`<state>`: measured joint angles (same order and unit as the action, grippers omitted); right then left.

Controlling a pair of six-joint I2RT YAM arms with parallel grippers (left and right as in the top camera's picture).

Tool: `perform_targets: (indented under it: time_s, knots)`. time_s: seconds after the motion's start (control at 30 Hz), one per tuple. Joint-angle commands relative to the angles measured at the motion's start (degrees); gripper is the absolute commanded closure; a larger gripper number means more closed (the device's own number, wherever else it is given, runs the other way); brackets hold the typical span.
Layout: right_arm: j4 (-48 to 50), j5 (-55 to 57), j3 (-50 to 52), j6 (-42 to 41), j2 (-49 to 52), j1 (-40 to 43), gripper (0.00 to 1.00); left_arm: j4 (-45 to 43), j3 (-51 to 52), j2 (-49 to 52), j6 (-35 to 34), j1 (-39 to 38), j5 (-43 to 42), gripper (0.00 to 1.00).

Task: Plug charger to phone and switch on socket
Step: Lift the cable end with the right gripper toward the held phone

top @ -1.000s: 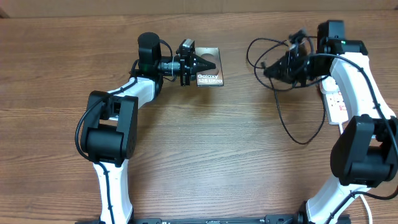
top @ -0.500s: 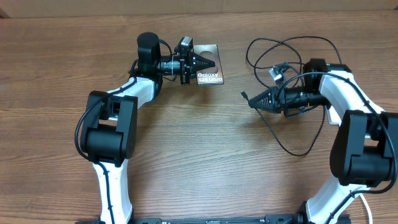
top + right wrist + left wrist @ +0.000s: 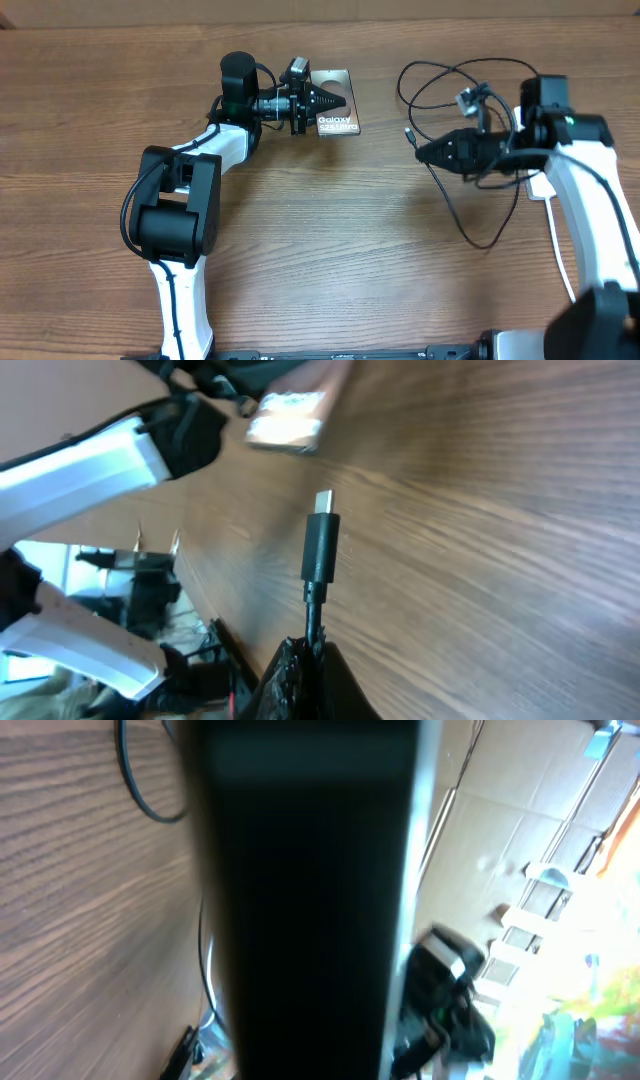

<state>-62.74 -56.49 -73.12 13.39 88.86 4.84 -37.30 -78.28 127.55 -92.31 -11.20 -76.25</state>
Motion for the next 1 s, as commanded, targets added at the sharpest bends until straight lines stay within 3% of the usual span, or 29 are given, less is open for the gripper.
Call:
perform_targets:
  time_s: [0.0,0.2,0.37,0.53,0.73,0.97]
  knots:
    - [3.74,-0.15,6.23,-4.79,-4.68,-0.33,0.96,-0.66,-1.70,-0.83,2.32,0.31,1.31,0.96]
    - [22.80,-0.15,20.17,-20.57,-9.20,-2.40,0.96,-0.68,-1.70,-0.83,3.34,0.31,1.92,0.95]
    - [32.04,0.15,22.56,-26.40,-9.18,-9.84,0.96,-0.68,-1.70,-0.83,5.73,0.31,1.92,0.96]
    - [42.45,5.01,22.56,-38.12,-9.09,-16.59,0.96,-0.74,-1.70,-0.83,6.23,0.31,1.95,0.96]
    - [50.49,7.87,22.56,-47.10,-7.91,-20.65,0.96,-5.44,-1.70,-0.83,4.98,0.33,2.80,0.96]
    - [53.37,11.91,22.56,-51.63,-5.77,-22.14,0.96,-5.42,-1.70,-0.83,4.44,0.33,3.45,0.96]
